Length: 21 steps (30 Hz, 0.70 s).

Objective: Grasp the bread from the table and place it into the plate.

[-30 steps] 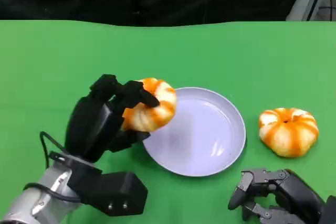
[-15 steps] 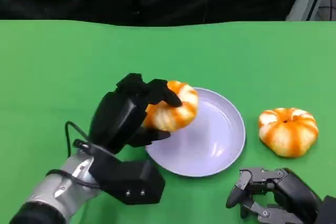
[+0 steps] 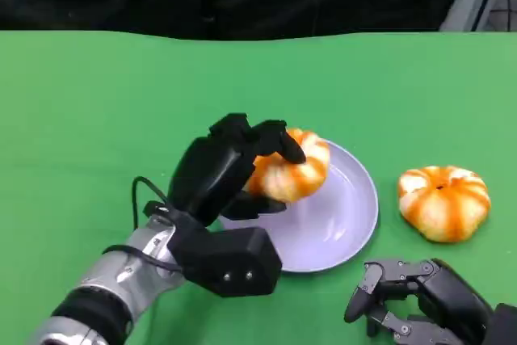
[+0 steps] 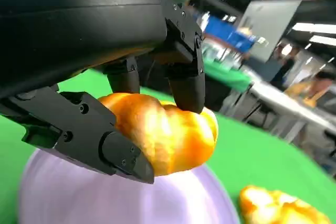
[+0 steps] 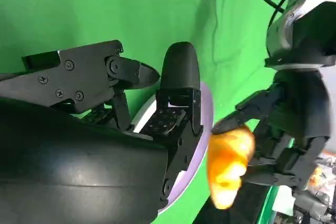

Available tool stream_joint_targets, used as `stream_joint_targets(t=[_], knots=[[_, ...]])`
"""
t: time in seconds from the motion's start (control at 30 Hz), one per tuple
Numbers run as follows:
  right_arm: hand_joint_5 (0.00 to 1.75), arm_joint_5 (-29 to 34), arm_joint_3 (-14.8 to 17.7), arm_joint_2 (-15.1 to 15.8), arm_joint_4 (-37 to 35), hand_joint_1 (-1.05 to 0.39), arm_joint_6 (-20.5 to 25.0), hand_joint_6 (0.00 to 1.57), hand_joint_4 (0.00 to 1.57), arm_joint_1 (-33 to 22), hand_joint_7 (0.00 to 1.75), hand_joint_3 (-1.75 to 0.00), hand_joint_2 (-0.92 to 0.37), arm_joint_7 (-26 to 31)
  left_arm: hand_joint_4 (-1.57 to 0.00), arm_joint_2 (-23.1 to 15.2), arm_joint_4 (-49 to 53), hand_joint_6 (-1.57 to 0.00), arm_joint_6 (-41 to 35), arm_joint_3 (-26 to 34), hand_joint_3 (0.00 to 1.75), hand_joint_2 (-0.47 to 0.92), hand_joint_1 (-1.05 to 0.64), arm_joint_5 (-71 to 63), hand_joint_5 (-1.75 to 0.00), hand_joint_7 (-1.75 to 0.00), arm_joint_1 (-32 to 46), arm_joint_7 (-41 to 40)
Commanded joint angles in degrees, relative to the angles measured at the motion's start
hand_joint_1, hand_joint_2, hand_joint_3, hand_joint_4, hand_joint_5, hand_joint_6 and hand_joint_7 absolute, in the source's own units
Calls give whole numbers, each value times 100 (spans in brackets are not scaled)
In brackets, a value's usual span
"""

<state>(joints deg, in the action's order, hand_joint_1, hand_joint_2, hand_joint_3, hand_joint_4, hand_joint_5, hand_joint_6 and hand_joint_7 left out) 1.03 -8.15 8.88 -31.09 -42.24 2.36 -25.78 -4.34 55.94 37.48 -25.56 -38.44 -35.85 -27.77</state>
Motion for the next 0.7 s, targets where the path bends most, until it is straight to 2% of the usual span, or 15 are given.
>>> stream_joint_targets(t=[0.03,0.43,0.7], knots=[[154,-67,-17,23,48,-2,53,82,72,-28,109,-45,-92,-16,-53,90,90,-68,-141,-5,0,85,-6,107,-154,-110,-209,258],[154,11,-78,16,91,-3,142,83,73,-36,110,-45,-92,41,-55,260,420,-75,-126,-54,0,84,-4,199,-146,-94,-343,502],[154,100,-136,50,82,-2,63,81,73,-14,109,-47,-92,81,-53,326,761,-70,-136,-138,0,85,-2,184,-148,-103,-482,503]])
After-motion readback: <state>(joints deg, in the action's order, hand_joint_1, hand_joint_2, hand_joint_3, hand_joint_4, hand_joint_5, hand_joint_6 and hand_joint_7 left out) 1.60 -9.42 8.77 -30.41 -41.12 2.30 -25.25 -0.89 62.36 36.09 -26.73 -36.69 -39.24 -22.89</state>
